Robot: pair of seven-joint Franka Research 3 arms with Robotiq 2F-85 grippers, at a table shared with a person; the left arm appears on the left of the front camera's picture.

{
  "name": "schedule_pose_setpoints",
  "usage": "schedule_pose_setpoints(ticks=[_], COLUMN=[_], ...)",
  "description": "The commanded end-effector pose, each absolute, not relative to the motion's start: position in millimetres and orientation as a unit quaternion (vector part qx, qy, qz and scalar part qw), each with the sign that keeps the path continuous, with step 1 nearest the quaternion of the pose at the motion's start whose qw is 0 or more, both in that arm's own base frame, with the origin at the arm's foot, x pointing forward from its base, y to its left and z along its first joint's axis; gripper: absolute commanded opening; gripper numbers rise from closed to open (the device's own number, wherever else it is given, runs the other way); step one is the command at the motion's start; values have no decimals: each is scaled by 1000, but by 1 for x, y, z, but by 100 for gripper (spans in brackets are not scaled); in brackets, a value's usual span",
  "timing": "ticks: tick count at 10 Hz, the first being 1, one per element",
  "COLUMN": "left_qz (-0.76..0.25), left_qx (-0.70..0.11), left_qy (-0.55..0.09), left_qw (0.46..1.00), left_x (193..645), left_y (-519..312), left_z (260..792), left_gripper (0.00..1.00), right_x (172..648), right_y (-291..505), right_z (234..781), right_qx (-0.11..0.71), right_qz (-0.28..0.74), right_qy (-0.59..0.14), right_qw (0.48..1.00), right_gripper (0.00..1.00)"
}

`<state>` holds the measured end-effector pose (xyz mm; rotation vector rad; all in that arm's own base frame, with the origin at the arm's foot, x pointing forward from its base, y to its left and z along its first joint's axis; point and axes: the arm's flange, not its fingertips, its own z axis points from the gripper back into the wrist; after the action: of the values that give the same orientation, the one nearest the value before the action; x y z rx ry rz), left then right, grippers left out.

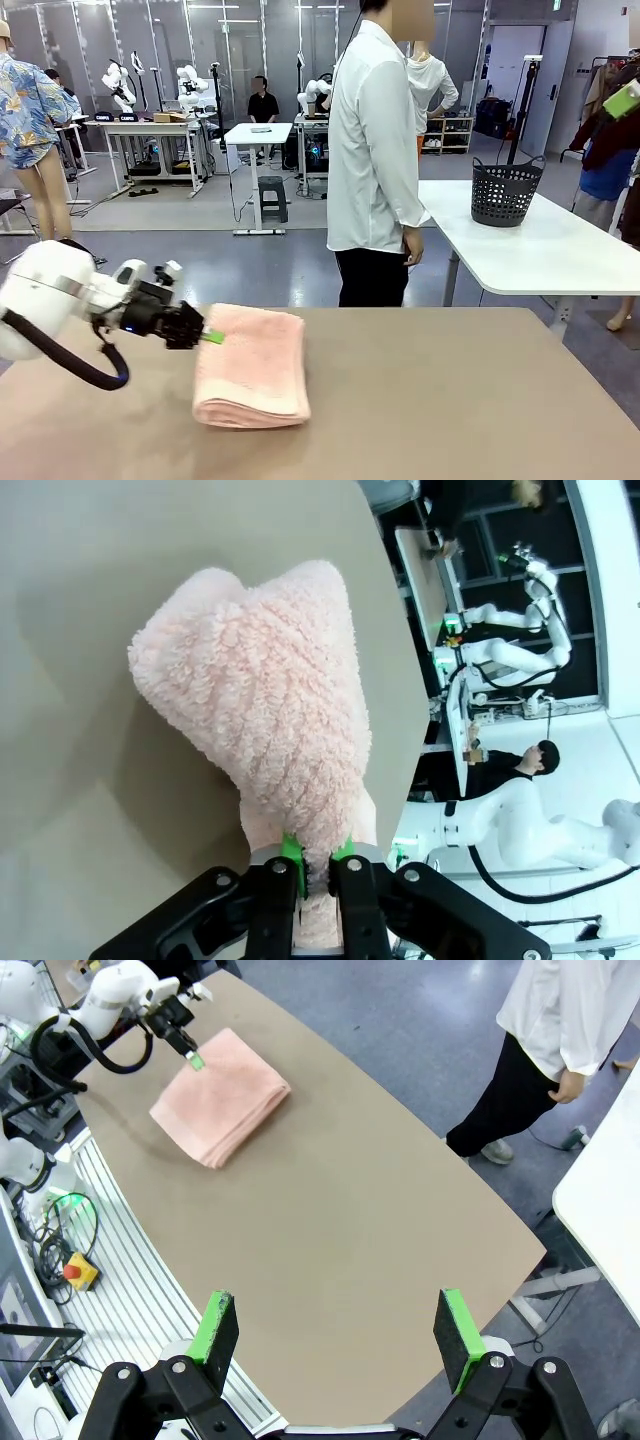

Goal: Fold the towel.
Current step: Pick up the 100 cm Hotel Towel and place it on the left side of the table.

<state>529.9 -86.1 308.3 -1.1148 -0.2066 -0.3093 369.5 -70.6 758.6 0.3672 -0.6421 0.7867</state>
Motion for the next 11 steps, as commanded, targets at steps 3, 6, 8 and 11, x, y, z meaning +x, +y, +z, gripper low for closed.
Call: schedule_pose_setpoints(ticks=[3, 6, 8, 11], left_qz=[-142, -148, -149, -146], left_qx=[-524, -529, -534, -527], left_qy=[-104, -100, -92, -69], left_qw=[834, 830, 827, 834], left_x=[527, 523, 514, 508], left_y=[9, 92, 142, 190], left_z=[327, 332, 337, 335], left_gripper=[0, 0, 0, 0], right_x=[370, 370, 370, 370], right_y=[-69, -69, -69, -69], right_z=[759, 759, 759, 759], right_qx=[173, 173, 173, 173], right_qz=[375, 375, 375, 375], right_qy=[-304, -304, -304, -304], right_qw=[859, 859, 859, 859], right_gripper=[100, 100, 100, 100])
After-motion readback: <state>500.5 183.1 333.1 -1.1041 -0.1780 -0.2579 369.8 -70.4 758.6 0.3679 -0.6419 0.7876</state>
